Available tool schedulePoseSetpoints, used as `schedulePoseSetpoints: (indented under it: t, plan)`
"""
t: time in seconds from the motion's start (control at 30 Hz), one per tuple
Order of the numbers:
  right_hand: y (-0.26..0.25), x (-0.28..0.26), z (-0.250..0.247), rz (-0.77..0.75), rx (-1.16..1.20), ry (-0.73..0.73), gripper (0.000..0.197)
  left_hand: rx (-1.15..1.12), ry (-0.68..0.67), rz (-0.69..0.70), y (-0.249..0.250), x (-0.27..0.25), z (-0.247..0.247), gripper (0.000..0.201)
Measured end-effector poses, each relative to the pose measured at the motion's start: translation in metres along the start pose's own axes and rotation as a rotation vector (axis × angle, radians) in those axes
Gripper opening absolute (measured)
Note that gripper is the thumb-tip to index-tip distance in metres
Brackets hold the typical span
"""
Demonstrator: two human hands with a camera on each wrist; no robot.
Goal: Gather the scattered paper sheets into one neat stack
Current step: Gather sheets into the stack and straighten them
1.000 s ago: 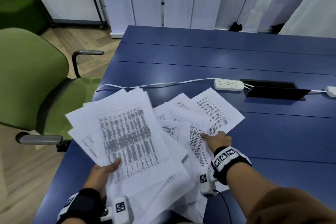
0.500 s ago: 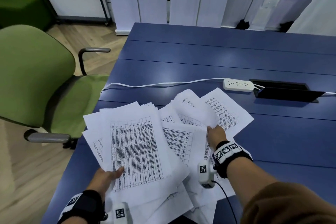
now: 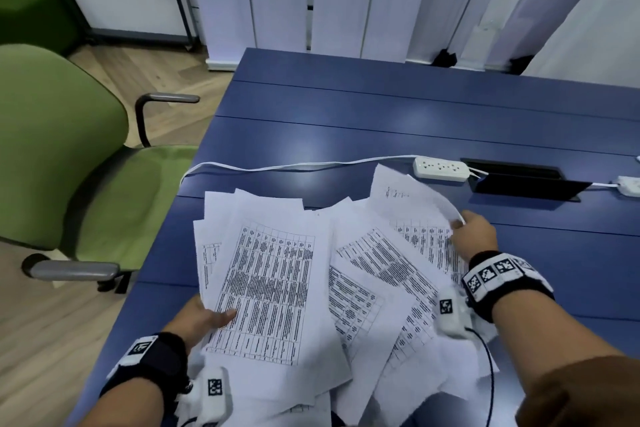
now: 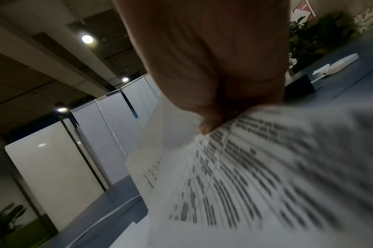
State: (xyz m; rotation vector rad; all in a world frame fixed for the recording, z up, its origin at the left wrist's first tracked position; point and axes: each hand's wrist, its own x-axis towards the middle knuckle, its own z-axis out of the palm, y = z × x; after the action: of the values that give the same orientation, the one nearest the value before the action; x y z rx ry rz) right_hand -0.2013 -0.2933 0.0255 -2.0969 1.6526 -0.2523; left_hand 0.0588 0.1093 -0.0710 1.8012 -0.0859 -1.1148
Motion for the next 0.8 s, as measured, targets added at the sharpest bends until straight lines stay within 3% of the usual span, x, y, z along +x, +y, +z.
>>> schedulePoseSetpoints:
  t: [0.13,0.23,0.3,0.37,0.43,0.5,0.57,0.7,0.8]
  plan:
    - [0.010,0.002,0.010,0.073,-0.025,-0.205,0.026,0.036,-0.044,0.040,0.012,0.002,0.018,0.040]
    - [0.022,-0.013,0.026,0.184,0.081,-0.205,0.042,0.054,-0.078,0.083,0.024,0.001,0.038,0.046]
    - [0.031,-0.027,0.037,0.301,0.196,-0.154,0.065,0.056,-0.083,0.109,0.028,0.003,0.048,0.044]
    - [0.038,-0.048,0.047,0.392,0.270,0.000,0.076,0.049,-0.071,0.117,0.029,0.004,0.053,0.046]
    - [0.040,-0.067,0.055,0.301,0.173,0.164,0.071,0.010,-0.042,0.087,0.024,0.006,0.050,0.047]
    - [0.043,-0.080,0.060,0.137,0.008,0.182,0.068,-0.051,-0.008,0.059,0.019,0.000,0.043,0.042]
    - [0.044,-0.084,0.062,-0.008,-0.107,0.016,0.076,-0.127,0.040,0.054,0.011,-0.006,0.031,0.034]
    - [0.043,-0.080,0.063,-0.006,-0.096,-0.297,0.117,-0.204,0.184,0.036,-0.015,-0.010,0.010,0.034]
    - [0.031,-0.085,0.064,-0.004,-0.089,-0.395,0.113,-0.177,0.250,-0.006,-0.032,-0.009,0.003,0.047]
